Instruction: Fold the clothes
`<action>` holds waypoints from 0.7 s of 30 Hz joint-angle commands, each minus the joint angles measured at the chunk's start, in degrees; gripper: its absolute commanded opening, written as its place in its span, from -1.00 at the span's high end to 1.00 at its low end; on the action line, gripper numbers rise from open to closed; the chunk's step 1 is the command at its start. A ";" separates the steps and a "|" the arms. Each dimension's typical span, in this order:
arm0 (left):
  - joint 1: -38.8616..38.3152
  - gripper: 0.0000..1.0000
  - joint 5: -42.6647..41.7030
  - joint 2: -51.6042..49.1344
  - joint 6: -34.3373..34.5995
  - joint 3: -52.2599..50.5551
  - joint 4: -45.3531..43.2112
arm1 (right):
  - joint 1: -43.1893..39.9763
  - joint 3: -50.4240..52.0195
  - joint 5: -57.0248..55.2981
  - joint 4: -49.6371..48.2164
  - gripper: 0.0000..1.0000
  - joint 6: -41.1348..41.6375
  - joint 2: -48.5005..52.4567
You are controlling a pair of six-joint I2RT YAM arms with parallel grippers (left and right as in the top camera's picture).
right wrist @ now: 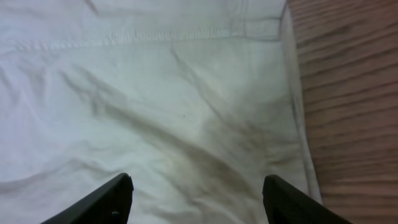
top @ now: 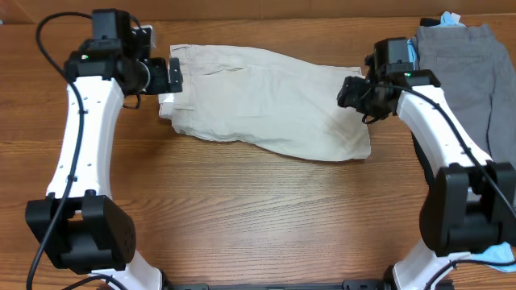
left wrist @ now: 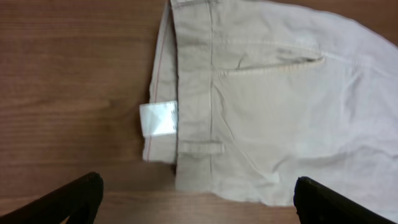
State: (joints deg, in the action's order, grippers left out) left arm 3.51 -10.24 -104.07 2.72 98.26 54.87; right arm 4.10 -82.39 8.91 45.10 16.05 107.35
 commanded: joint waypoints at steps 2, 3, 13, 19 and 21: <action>4.15 -1.00 -6.16 -5.07 -6.01 1.22 -3.21 | -1.31 0.63 2.43 -1.20 -0.42 -3.10 4.31; 4.63 -0.99 -6.78 -6.16 -6.43 1.22 -3.78 | -1.53 0.63 2.40 -1.46 -0.42 -3.10 5.22; 5.53 -1.00 -8.04 -15.23 -8.07 1.22 -7.56 | -1.60 0.63 2.60 -2.64 -0.42 -3.04 10.21; 5.46 -1.00 -12.59 -20.94 -9.31 1.22 -11.54 | -1.60 0.63 2.58 -2.62 -0.42 -3.04 11.45; 5.44 -0.99 -13.42 -22.45 -9.11 1.22 -12.35 | -1.60 0.63 2.58 -2.78 -0.42 -3.02 11.45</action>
State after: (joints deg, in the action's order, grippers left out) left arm 9.10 -20.40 -123.26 -4.93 98.41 43.42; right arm 2.61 -82.04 10.74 42.65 13.45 117.91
